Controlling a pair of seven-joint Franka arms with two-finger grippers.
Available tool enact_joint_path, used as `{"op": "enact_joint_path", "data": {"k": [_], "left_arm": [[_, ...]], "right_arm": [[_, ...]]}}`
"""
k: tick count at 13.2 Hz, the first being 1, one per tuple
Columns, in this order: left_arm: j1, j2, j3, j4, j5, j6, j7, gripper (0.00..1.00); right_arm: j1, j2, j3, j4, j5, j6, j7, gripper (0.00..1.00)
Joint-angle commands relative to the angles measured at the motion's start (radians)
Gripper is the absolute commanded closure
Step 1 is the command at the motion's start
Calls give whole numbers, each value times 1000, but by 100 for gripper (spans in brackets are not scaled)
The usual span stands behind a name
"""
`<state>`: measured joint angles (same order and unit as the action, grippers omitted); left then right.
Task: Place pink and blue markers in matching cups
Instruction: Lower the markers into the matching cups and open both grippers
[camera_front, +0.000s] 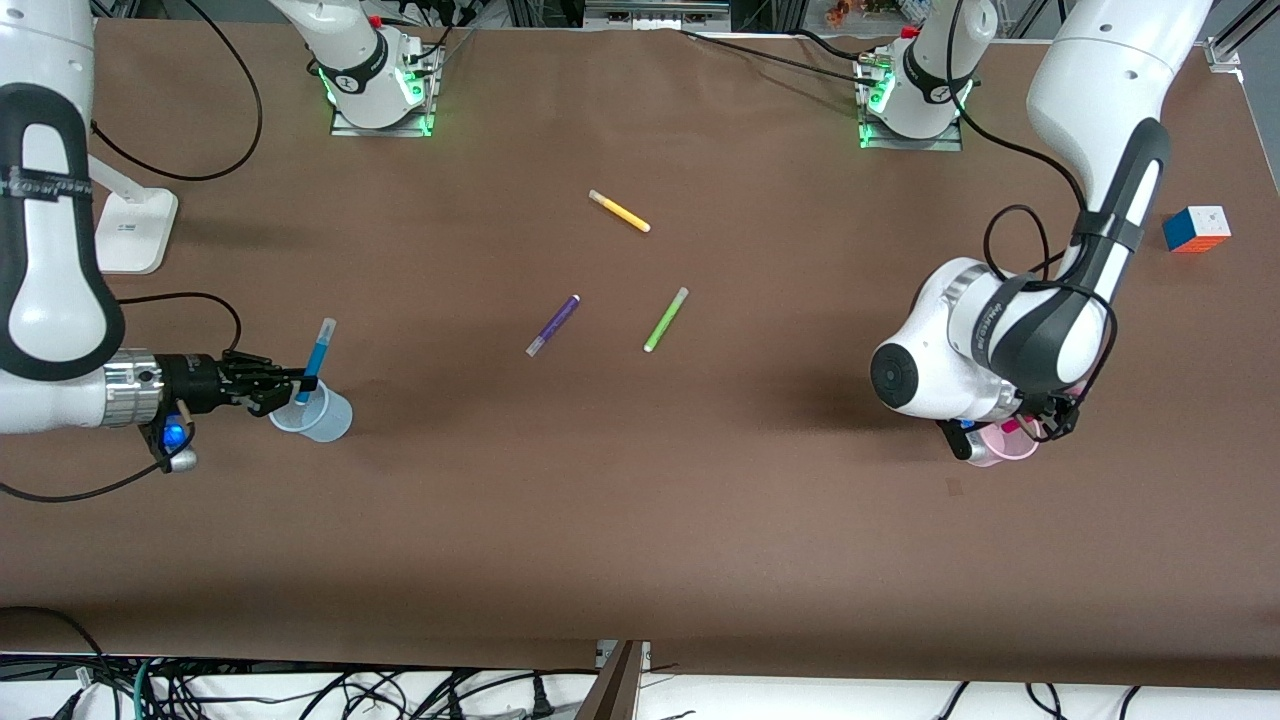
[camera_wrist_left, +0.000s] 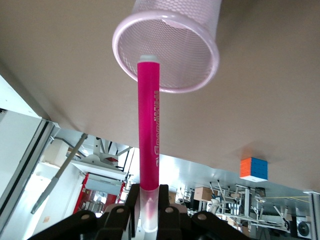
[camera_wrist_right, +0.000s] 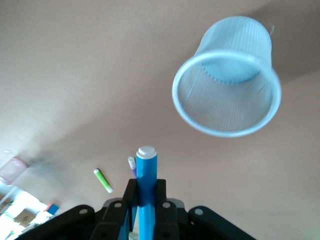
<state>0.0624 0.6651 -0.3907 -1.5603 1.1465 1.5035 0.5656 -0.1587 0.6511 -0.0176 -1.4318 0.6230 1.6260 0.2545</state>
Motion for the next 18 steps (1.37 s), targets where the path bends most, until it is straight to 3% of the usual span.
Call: {"op": "enact_joint_path", "data": {"k": [1,4,5,6,7,12,14,15,16,18], "left_arm": [[5,-9,13,-24,33,29,37,100],[5,8,15,-38,35,41,36,100],[5,10,13,-40,35,43,34,85],[5,10,13,-43,35,43,34,52],[5,8,13,-43,33,46,34,1],[5,-24,6,-40,6,35,26,0],[5,-61,-7,-27,-66,14,25,0],[5,-82,-5,-14,-132,12,25,0],[5,-105,0,5,-196,12,25,0],[5,-156,30,14,-316,12,25,0]], "right_arm": [[-71,59,19,48,49,-17,-60,100],[-100,102,19,48,110,-15,-99,100],[-107,113,19,48,125,-14,-115,100],[-107,125,18,48,127,-12,-129,100],[-111,133,18,48,130,-11,-138,100],[-120,154,18,63,130,-3,-166,100],[-127,173,18,79,129,-5,-167,100],[-128,177,18,86,130,-5,-172,87],[-128,177,18,88,130,-5,-173,66],[-131,179,18,88,130,-5,-173,41]]}}
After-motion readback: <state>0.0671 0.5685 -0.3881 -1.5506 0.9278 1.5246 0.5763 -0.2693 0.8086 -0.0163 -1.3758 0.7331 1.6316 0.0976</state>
